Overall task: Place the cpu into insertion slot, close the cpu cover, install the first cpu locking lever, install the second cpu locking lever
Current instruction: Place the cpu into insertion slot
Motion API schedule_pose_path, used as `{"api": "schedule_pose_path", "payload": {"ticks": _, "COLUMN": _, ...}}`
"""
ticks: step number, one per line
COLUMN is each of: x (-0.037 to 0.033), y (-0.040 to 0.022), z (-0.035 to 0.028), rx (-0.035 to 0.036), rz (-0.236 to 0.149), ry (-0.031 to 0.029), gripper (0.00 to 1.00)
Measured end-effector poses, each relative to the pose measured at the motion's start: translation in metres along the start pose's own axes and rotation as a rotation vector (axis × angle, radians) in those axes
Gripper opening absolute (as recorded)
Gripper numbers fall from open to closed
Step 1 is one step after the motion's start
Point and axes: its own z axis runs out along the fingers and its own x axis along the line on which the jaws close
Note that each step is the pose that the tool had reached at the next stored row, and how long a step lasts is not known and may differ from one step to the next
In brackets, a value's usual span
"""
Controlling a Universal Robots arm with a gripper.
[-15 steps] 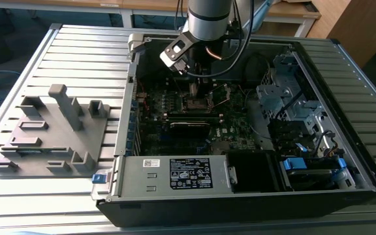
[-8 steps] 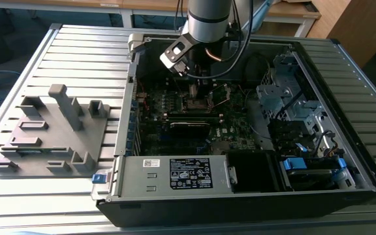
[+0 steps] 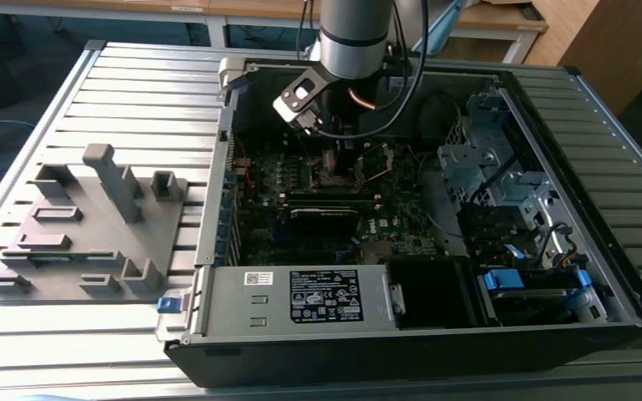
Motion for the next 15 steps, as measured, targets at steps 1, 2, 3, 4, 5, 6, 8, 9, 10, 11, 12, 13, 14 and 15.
{"api": "schedule_pose_path", "payload": {"ticks": 1, "x": 0.0005, "y": -0.0001, "z": 0.0013, "rx": 0.0001, "rz": 0.0, "ry": -0.0014, "gripper": 0.54}}
{"api": "schedule_pose_path", "payload": {"ticks": 2, "x": 0.0009, "y": -0.0002, "z": 0.0027, "rx": 0.0001, "rz": 0.0, "ry": -0.0023, "gripper": 0.54}}
{"api": "schedule_pose_path", "payload": {"ticks": 3, "x": 0.001, "y": -0.0003, "z": 0.0043, "rx": 0.0001, "rz": 0.0, "ry": -0.003, "gripper": 0.54}}
{"api": "schedule_pose_path", "payload": {"ticks": 4, "x": 0.0012, "y": -0.0005, "z": 0.006, "rx": 0.0001, "rz": 0.001, "ry": -0.0032, "gripper": 0.54}}
{"api": "schedule_pose_path", "payload": {"ticks": 5, "x": 0.0012, "y": -0.0008, "z": 0.0077, "rx": 0.0001, "rz": 0.002, "ry": -0.0035, "gripper": 0.54}}
{"api": "schedule_pose_path", "payload": {"ticks": 6, "x": 0.0012, "y": -0.001, "z": 0.0093, "rx": -0.0001, "rz": 0.002, "ry": -0.004, "gripper": 0.54}}
{"api": "schedule_pose_path", "payload": {"ticks": 8, "x": 0.0011, "y": -0.0012, "z": 0.012, "rx": 0.0, "rz": 0.002, "ry": -0.0055, "gripper": 0.54}}
{"api": "schedule_pose_path", "payload": {"ticks": 9, "x": 0.001, "y": -0.0013, "z": 0.0131, "rx": 0.0, "rz": 0.003, "ry": -0.0066, "gripper": 0.54}}
{"api": "schedule_pose_path", "payload": {"ticks": 10, "x": 0.001, "y": -0.0014, "z": 0.0143, "rx": -0.0001, "rz": 0.003, "ry": -0.0073, "gripper": 0.54}}
{"api": "schedule_pose_path", "payload": {"ticks": 11, "x": 0.001, "y": -0.0015, "z": 0.0152, "rx": -0.0001, "rz": 0.005, "ry": -0.0076, "gripper": 0.54}}
{"api": "schedule_pose_path", "payload": {"ticks": 12, "x": 0.001, "y": -0.0016, "z": 0.0159, "rx": -0.0001, "rz": 0.006, "ry": -0.0077, "gripper": 0.54}}
{"api": "schedule_pose_path", "payload": {"ticks": 13, "x": 0.001, "y": -0.0018, "z": 0.0164, "rx": -0.0001, "rz": 0.008, "ry": -0.0078, "gripper": 0.54}}
{"api": "schedule_pose_path", "payload": {"ticks": 14, "x": 0.001, "y": -0.0021, "z": 0.0166, "rx": -0.0001, "rz": 0.008, "ry": -0.0079, "gripper": 0.54}}
{"api": "schedule_pose_path", "payload": {"ticks": 15, "x": 0.0009, "y": -0.0023, "z": 0.0167, "rx": 0.0, "rz": 0.008, "ry": -0.0081, "gripper": 0.54}}
